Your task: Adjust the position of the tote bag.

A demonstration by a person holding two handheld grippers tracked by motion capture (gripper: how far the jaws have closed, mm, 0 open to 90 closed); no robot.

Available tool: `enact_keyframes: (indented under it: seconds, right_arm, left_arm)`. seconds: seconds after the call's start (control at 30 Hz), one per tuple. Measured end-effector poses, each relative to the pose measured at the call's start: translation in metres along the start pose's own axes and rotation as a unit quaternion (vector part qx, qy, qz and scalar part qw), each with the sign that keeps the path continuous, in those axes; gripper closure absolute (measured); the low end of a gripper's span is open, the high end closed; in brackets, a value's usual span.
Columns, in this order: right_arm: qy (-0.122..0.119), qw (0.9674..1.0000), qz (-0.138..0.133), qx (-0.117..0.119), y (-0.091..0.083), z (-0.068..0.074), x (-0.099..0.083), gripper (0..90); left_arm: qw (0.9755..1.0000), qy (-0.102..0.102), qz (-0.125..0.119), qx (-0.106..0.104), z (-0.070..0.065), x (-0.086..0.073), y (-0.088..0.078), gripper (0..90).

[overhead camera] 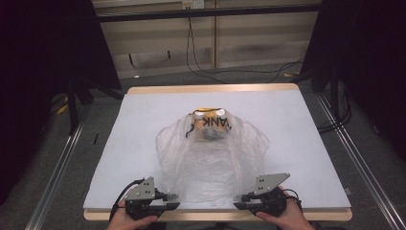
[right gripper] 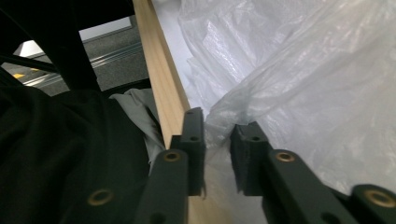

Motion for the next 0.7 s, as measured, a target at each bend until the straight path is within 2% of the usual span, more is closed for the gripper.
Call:
enact_keyframes:
  seconds: [0.17, 0.27, 0.37, 0.43, 0.5, 0.7]
  right_arm:
    - [0.001, 1.0, -0.003, 0.004, -0.001, 0.0, 0.0, 84.4]
    - [0.002, 1.0, -0.008, 0.004, -0.003, -0.001, 0.0, 88.1]
    - [0.005, 0.9999, -0.013, 0.002, -0.005, -0.002, 0.001, 89.0]
    - [0.007, 0.9996, -0.025, -0.006, -0.009, -0.004, 0.002, 89.6]
    - [0.005, 0.9992, -0.033, -0.021, -0.012, -0.004, 0.002, 90.0]
    - [0.006, 0.9981, -0.056, -0.026, -0.019, -0.004, 0.003, 90.0]
  left_arm:
    - [1.0, -0.001, 0.0, 0.004, 0.0, 0.0, -0.003, 84.2]
    - [0.9999, -0.007, -0.009, 0.0, 0.0, 0.001, -0.004, 86.4]
    - [0.9999, -0.006, -0.01, 0.0, 0.0, 0.001, -0.004, 87.1]
    - [0.9997, -0.009, -0.02, -0.003, 0.0, 0.001, -0.006, 87.3]
    - [0.9997, -0.004, -0.023, -0.004, 0.0, 0.001, -0.008, 87.4]
    - [0.9994, 0.0, -0.035, -0.004, -0.002, 0.001, -0.012, 87.4]
Point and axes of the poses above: each handheld gripper's, and its own axes: y roughly forward along the jaws, x roughly out of its top, z roughly to its left, the point moved 1 cm from there along y, roughly forward along the jaws, and after that the axes turned 4 degrees about z, right-handed, at the moved point
